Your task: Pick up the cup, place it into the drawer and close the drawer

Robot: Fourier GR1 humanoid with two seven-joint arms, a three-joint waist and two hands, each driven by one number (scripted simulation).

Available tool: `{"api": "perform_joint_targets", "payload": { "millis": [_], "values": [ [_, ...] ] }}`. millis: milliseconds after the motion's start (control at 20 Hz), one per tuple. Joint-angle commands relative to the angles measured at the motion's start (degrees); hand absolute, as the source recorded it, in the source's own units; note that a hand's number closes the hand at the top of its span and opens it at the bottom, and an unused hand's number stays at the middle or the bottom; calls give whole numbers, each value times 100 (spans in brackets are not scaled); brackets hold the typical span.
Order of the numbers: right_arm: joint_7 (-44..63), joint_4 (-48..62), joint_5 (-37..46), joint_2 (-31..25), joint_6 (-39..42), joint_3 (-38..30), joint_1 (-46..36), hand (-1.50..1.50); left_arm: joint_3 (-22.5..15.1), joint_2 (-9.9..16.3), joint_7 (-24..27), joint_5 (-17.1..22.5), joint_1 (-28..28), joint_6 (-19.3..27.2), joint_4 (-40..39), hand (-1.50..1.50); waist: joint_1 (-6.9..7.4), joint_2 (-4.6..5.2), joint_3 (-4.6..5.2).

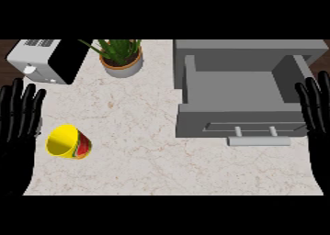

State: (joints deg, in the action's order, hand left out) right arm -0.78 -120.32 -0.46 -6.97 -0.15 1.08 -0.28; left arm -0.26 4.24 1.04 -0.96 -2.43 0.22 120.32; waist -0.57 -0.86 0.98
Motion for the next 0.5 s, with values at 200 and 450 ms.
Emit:
{"api": "perform_joint_targets", "payload": {
  "millis": [200,450],
  "values": [
    [42,-87,131,142,-211,-93,108,-150,207,794,162,1837,-406,-1802,226,-150,95,75,-91],
    [477,47,186,-209,149,9,17,-150,531,850,-264,3263,-1008,-2322,-291,-150,108,82,-92]
  ]
}}
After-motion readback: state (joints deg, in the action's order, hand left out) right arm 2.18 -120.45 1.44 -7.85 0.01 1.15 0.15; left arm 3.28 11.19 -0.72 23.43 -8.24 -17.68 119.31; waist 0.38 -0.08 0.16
